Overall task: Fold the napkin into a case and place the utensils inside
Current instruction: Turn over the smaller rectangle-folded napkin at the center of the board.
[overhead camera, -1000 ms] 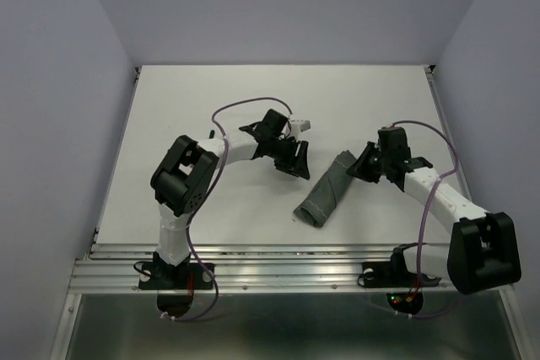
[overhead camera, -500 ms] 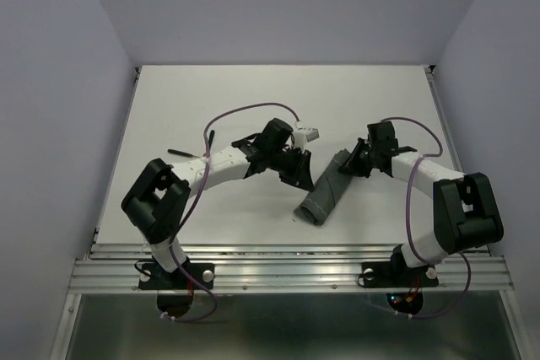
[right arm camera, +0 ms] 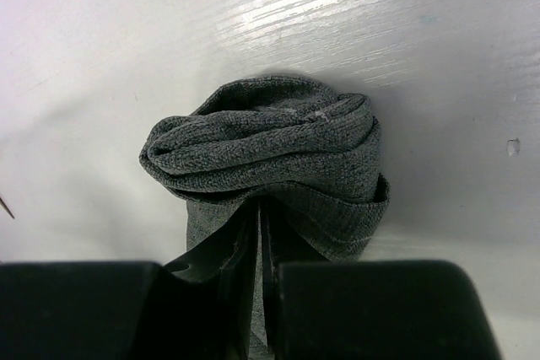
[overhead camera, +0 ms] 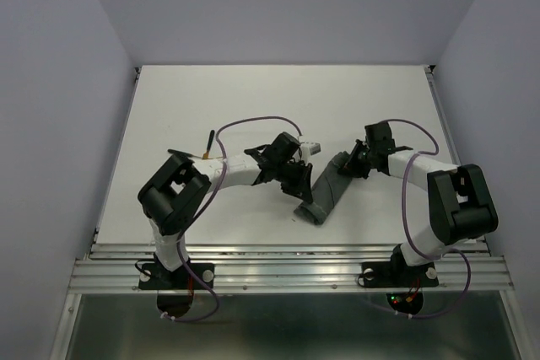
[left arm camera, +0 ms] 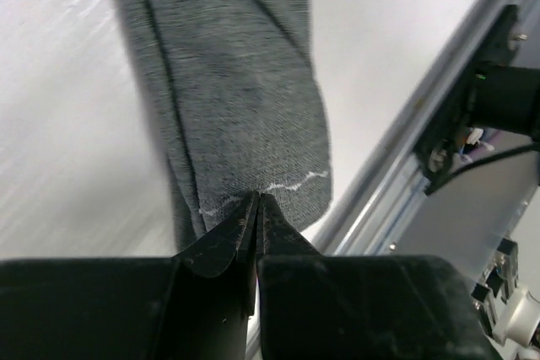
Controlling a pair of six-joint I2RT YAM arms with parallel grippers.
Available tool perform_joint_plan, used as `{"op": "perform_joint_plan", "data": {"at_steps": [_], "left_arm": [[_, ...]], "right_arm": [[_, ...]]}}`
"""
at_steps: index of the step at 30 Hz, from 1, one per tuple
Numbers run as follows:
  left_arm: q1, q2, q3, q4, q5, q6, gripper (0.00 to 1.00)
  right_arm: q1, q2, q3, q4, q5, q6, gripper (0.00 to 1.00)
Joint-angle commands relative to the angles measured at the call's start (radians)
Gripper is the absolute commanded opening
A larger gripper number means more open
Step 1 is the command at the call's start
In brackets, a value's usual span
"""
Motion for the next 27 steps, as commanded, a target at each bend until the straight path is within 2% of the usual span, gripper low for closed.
{"op": "perform_joint_plan", "data": {"at_steps": [1,9,15,21,27], "left_arm": [[0.011,0.038,-0.016,0.023,-0.075,-0.008,0.11],[0.038,0.044,-0.055,-0.009,-0.23,-0.076,0.07],[0.029,-0.082,-0.021,-0.061,-0.238,-0.079,0.07],[-0.008,-0.126,0.068,-0.124,-0.226,-0.085,0.08],[-0.054,-0.085,0.047,-0.101,-0.218,-0.119,0.08]], "right_arm": [[-0.007,-0.023,0.029,0.013,0.026,-0.033,0.11],[-0.007,-0.086,0.048,-0.027,0.002,-0.039,0.11],[-0.007,-0.121,0.097,-0.064,0.015,-0.049,0.12],[-0.007,-0.046,0.149,-0.067,0.047,-0.055,0.12],[-0.007,0.087,0.219,-0.055,0.083,-0.07,0.12]]}}
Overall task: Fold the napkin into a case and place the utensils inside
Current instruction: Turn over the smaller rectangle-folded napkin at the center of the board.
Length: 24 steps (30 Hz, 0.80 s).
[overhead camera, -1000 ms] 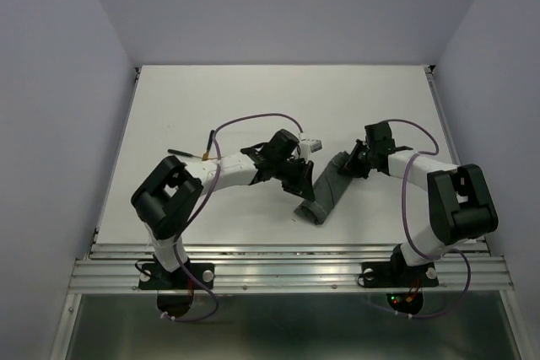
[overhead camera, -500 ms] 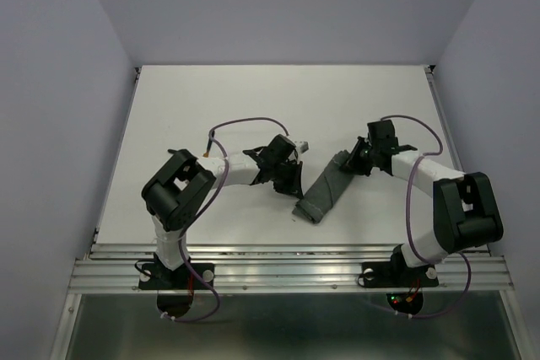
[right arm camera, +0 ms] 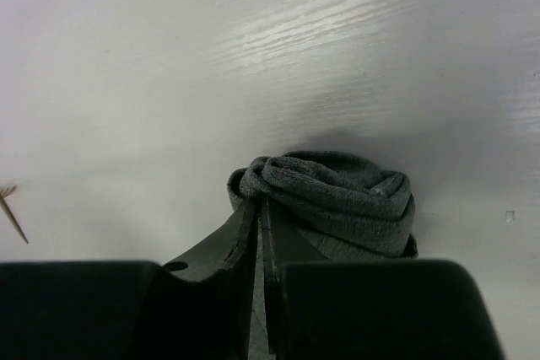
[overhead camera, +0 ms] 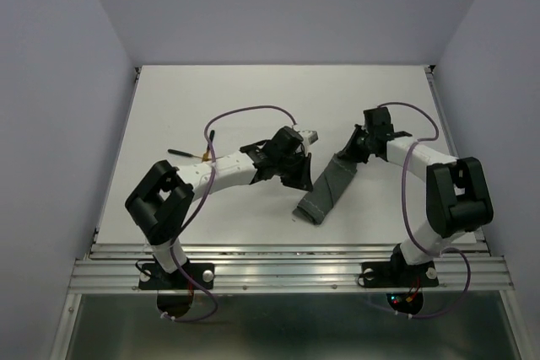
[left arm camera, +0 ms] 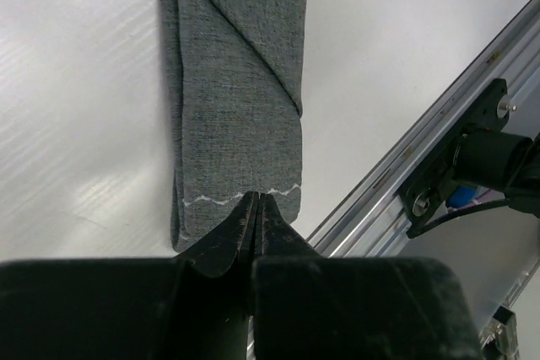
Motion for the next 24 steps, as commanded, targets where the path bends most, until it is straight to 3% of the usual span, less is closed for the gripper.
{"op": "perform_joint_plan", "data": {"at_steps": [1,13,24], "left_arm": [[-0.03,0.004,-0.018,0.0,0.014,-0.027,0.08],[-0.062,0.113,-0.095,0.057,0.008,0.015,0.07],[-0.061,0.001,-0.047,-0.021,-0.046,0.007,0.07]], "right_arm": [[-0.006,0.074,0.071,0.013,0.043,-0.025,0.11],[-0.006,0.24,0.177,-0.004,0.029,-0.025,0.11],[-0.006,-0.031,0.123,-0.057,0.103,-0.032,0.12]]}}
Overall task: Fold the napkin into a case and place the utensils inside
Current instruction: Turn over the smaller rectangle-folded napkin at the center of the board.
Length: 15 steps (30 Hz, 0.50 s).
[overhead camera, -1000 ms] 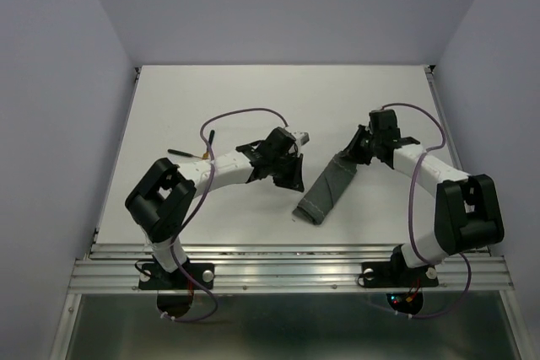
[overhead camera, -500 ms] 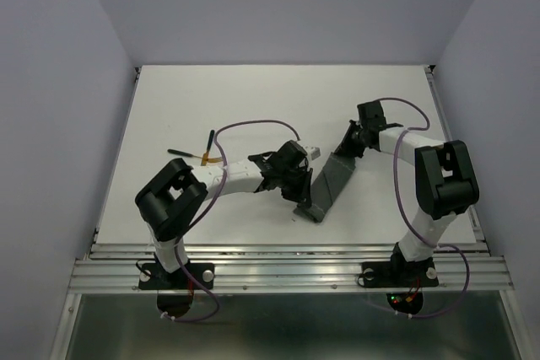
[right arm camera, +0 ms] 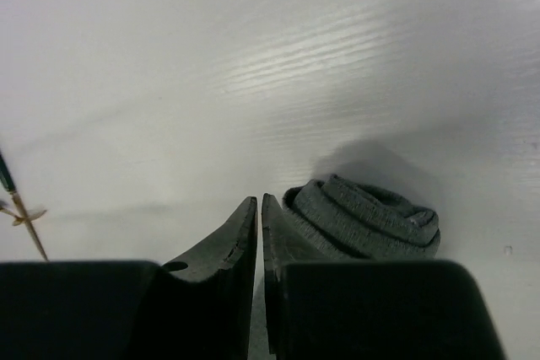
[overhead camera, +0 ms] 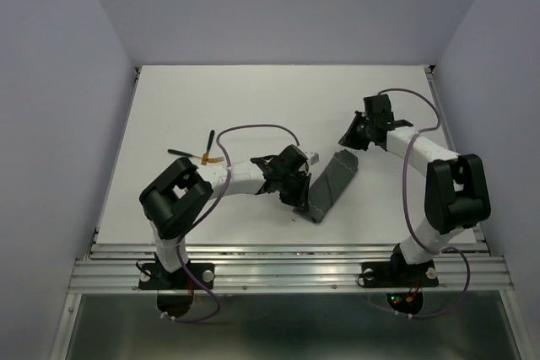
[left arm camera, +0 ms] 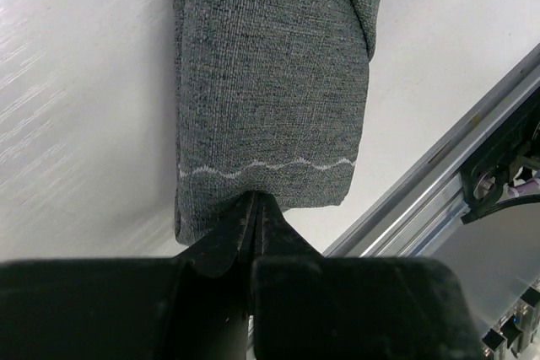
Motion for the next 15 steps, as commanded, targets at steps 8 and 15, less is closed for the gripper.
{"op": "perform_joint_plan", "data": {"at_steps": [8,15], "left_arm": [[0.006,-0.133,-0.03,-0.055,-0.079,0.01,0.08],[0.011,-0.063,-0.051,-0.015,-0.079,0.007,0.07]], "right_arm": [[-0.006,-0.243,-0.159,-0.026,0.098,-0.052,0.12],[-0.006,-0.188,-0.198,0.002,0.079,-0.049,0.12]]}}
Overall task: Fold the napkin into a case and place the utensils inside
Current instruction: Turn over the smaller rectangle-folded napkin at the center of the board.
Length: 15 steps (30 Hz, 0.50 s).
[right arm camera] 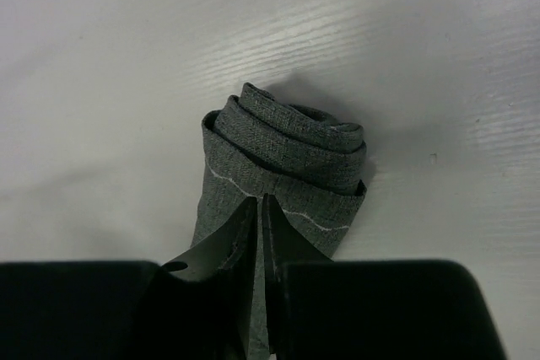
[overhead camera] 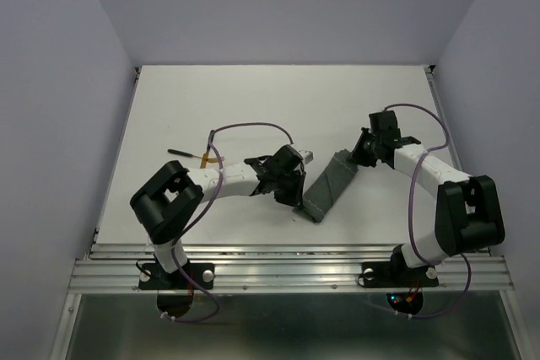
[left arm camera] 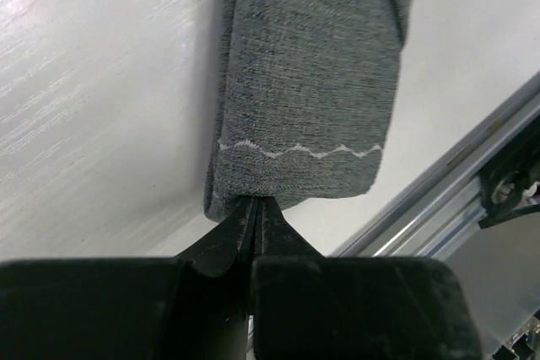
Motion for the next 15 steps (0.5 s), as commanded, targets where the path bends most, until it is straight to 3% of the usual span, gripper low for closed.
{"op": "perform_joint_plan", "data": {"at_steps": [1,15], "left_arm": [[0.007,0.038,-0.012,0.019,-0.017,0.007,0.07],[0.113,0.104,0.033,0.005,-0.026,0.053,0.07]], "right_arm": [[-0.006,0.053,-0.01,0.033,0.016,-0.016,0.12],[-0.006,0.214,0.056,0.047,0.086,0.023,0.11]]}}
